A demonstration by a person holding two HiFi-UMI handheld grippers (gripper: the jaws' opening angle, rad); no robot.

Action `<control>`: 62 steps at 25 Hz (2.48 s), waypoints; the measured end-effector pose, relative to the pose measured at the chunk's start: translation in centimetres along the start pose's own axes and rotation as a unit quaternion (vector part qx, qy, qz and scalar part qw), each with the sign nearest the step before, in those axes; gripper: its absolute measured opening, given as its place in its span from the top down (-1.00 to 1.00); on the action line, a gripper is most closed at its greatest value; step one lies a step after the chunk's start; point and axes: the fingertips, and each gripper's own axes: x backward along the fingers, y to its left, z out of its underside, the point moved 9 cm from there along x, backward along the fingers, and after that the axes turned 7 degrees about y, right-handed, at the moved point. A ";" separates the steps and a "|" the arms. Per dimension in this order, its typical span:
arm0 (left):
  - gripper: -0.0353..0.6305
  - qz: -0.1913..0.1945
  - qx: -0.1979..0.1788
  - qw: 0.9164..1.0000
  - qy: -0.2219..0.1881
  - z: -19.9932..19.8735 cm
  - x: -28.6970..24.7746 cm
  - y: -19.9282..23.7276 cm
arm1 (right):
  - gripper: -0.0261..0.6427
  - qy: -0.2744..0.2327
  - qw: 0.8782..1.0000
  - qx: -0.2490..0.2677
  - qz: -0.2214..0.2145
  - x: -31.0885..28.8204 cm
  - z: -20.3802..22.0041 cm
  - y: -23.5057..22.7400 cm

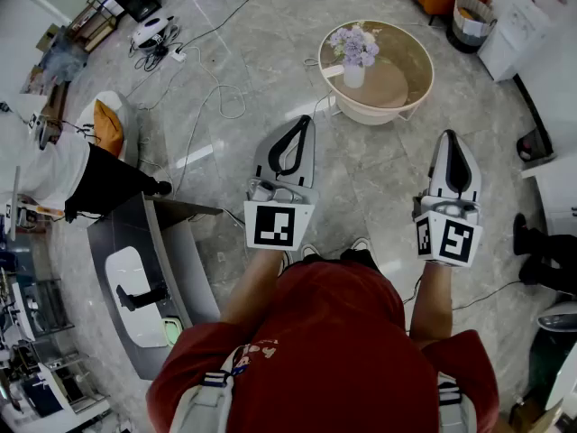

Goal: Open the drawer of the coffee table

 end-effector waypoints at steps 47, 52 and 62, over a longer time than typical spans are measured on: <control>0.86 0.082 0.048 0.995 0.015 7.3 -17.2 8.8 | 0.85 0.043 0.997 -0.042 0.042 -16.0 6.1 2.9; 0.86 0.115 0.065 0.991 0.023 9.2 -19.9 15.7 | 0.85 0.050 0.995 -0.043 0.072 -20.8 5.1 8.3; 0.86 0.144 0.041 0.988 0.042 11.9 -23.8 16.4 | 0.85 0.085 0.990 -0.042 0.100 -23.1 7.7 8.7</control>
